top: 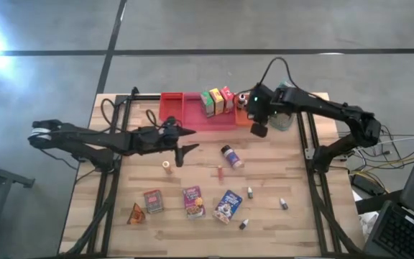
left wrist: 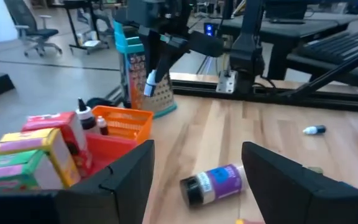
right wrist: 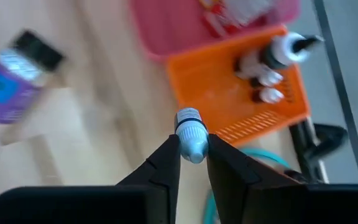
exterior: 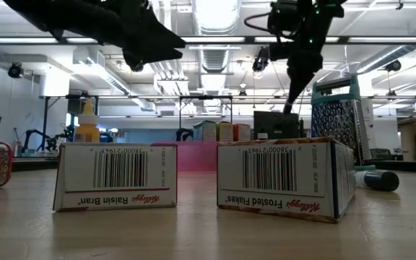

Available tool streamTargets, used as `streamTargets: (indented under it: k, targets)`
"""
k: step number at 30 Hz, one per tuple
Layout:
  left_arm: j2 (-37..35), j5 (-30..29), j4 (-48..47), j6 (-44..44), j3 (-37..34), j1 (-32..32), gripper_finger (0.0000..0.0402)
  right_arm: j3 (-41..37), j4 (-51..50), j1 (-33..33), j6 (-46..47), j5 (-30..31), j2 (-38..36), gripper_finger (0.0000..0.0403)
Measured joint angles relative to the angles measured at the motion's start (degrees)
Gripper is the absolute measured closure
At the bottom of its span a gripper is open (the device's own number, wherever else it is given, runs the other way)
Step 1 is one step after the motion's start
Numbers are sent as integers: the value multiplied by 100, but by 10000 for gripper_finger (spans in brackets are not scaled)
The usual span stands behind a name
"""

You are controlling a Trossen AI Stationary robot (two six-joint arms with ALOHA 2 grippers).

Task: Pick & Place Kitchen Items
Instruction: Put the red food coloring bottle into the orange bin

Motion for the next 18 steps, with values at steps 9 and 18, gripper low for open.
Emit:
streamTargets:
  k: [9,18]
  targets:
    - [5,-678,-22,227,-131,44,154,0,294,-646,-302,-456,7,335]
    - [-54,-1159,287,392,-76,70,154,0,645,-905,-466,-892,9,342]
